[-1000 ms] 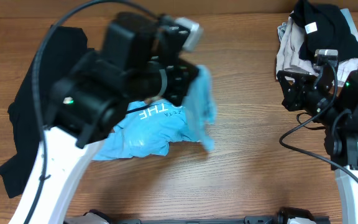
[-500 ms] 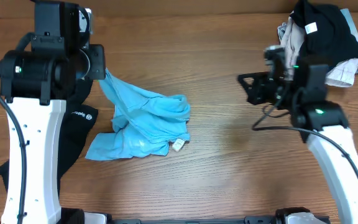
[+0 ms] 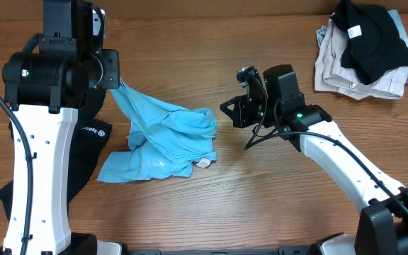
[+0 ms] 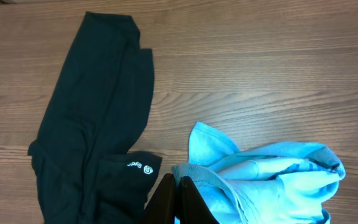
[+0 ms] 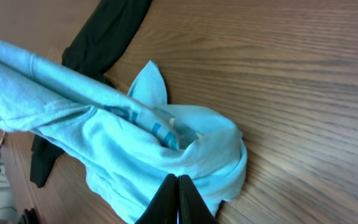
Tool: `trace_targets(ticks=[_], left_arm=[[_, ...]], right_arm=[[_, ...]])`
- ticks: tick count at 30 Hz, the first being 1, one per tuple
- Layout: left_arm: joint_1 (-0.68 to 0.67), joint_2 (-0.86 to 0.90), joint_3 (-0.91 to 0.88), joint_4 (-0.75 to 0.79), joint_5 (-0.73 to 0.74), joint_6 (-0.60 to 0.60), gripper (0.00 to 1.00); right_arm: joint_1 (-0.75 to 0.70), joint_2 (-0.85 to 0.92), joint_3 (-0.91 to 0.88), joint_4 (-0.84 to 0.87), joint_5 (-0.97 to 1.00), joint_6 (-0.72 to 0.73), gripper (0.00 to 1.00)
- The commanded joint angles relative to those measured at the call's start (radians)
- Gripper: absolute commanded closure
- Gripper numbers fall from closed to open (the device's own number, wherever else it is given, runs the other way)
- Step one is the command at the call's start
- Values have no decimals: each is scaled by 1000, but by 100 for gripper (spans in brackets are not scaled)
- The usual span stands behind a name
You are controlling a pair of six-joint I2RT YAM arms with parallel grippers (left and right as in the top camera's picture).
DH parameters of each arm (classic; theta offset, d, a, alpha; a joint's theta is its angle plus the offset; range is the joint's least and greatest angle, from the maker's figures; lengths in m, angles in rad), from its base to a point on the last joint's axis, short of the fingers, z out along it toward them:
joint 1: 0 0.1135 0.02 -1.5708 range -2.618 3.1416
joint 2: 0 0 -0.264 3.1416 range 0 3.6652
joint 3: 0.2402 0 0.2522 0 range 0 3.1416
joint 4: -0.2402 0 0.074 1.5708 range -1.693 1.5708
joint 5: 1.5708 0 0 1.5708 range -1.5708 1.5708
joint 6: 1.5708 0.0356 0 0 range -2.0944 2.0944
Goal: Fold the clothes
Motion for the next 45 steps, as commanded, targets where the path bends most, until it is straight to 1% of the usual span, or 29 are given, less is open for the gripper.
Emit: trace_targets(ticks=[1,6,12,16,20,22,26,30,32,35,38,40,42,45], left_arm=[[-4,-4,15,12,58,24,96],[-4,-19,24,46,142,24,96],[-23,-21,92,89,262,23,96],[-74,-21,161,133,266,15,96],[-176,-21,253,203,238,14,96],[-247,-21,296,244,203,14,96],[-446,-21,374,340,129,16,96],[-664,-21,410,406,79,66,96],[-784,-21,420,409,5,99,96],[-919,-23,422,363,-171,134,96],[-979,-23,422,260,-348,120,96],[-976,-23,422,161,-451,61,96],[-939,-23,422,57,-530,-5,96],[-847,-23,422,-64,-578,-68,96]], right_arm=[[-50,-29,44,-24,-10,16,96],[-167,-98,94,-117,-54,16,96],[-325,-218,99,-158,-99,16,96],[-409,-288,99,-194,-98,11,96],[-452,-346,99,-235,-98,-8,96],[-458,-365,99,-252,-98,-12,96],[-459,-397,99,-284,-97,-16,96],[-459,-418,99,-307,-98,-16,96],[-459,-427,99,-316,-98,-16,96],[-459,-438,99,-332,-94,-17,96],[-459,-439,99,-339,-94,-31,96],[-459,-439,99,-338,-94,-34,96],[-459,-439,99,-331,-94,-34,96],[-459,-436,99,-325,-94,-34,96]])
